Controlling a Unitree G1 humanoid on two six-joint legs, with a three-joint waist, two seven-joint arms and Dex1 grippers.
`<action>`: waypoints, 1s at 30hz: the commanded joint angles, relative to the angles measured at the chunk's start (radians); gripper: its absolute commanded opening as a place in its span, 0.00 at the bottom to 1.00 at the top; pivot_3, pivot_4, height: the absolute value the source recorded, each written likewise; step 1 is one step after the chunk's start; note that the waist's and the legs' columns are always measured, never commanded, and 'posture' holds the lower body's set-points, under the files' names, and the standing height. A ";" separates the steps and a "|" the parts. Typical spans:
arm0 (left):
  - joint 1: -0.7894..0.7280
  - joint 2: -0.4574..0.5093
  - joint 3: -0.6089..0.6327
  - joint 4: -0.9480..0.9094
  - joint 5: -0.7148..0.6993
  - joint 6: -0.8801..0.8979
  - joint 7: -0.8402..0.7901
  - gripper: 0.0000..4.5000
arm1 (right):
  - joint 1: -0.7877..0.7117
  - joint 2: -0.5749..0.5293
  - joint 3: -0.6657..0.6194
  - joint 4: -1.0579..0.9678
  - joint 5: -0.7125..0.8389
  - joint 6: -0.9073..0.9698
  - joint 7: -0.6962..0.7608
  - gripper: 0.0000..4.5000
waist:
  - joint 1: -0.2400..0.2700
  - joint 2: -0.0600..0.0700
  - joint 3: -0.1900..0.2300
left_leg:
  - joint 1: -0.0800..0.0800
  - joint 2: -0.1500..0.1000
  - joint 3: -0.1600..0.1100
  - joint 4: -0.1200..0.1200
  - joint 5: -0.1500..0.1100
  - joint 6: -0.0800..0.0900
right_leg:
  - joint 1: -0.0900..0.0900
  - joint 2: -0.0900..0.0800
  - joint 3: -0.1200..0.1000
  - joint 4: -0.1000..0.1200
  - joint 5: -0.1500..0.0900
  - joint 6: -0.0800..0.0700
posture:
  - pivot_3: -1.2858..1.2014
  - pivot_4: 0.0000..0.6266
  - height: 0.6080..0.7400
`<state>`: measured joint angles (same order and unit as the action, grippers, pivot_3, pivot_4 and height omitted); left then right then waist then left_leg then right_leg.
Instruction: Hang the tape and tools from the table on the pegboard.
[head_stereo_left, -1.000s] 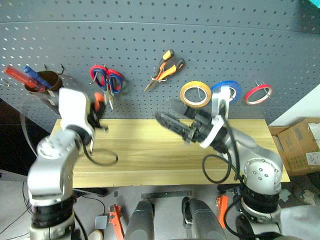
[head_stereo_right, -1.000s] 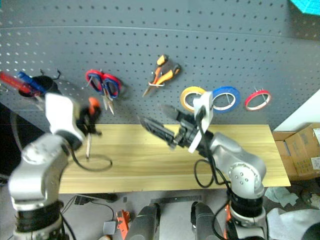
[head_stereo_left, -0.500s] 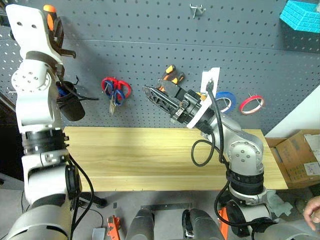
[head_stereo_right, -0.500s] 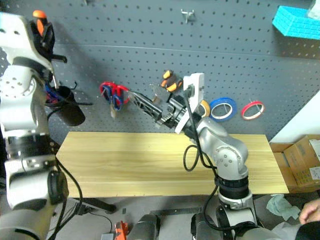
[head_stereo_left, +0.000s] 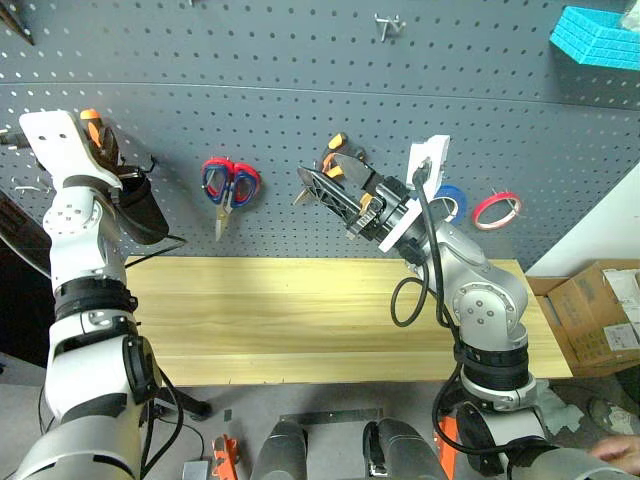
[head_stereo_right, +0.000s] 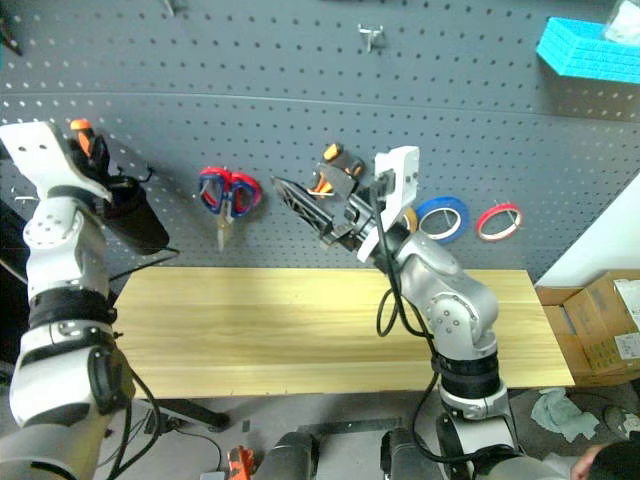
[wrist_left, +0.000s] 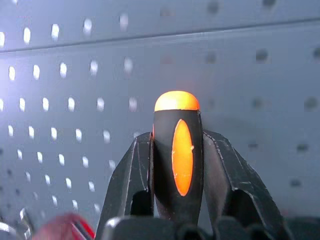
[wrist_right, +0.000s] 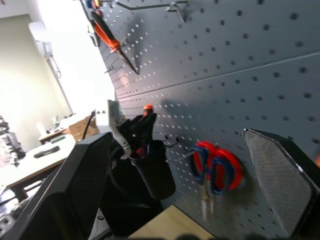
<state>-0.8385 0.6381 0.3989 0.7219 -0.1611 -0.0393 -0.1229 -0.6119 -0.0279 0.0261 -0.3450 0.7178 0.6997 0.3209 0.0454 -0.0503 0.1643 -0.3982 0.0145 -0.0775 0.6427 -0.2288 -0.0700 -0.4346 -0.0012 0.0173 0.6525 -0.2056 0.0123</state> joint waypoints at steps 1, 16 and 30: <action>0.055 -0.003 0.038 -0.120 -0.034 0.047 0.035 0.51 | -0.005 -0.007 0.001 -0.040 -0.003 -0.019 -0.001 1.00 | -0.005 -0.001 -0.001 | 0.001 0.000 0.001 0.000 0.000 0.000 | 0.000 0.000 0.001 0.002 0.000 0.000 | 0.59 0.09 1.00; 0.196 -0.072 -0.080 -0.841 -0.080 0.496 0.111 0.99 | 0.009 -0.144 -0.022 -0.151 -0.074 0.017 -0.060 1.00 | -0.004 -0.002 -0.009 | 0.006 0.000 0.000 0.002 0.003 0.004 | 0.004 0.000 0.001 0.008 0.000 0.000 | 0.59 0.08 1.00; 0.688 -0.435 -0.285 -1.115 -0.074 0.617 0.141 0.99 | 0.417 -0.240 0.120 -0.130 -0.565 -0.108 -0.302 1.00 | -0.002 0.011 -0.034 | 0.018 -0.002 0.002 -0.002 0.002 0.005 | 0.020 0.000 0.004 -0.007 -0.003 0.003 | 0.57 0.08 1.00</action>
<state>-0.1576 0.1992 0.1051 -0.3677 -0.2480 0.6108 0.0272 -0.2068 -0.2741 0.1572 -0.4568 0.1815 0.6267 0.0377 0.0438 -0.0394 0.1299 -0.3798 0.0132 -0.0757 0.6405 -0.2264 -0.0647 -0.4147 -0.0010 0.0213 0.6465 -0.2096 0.0144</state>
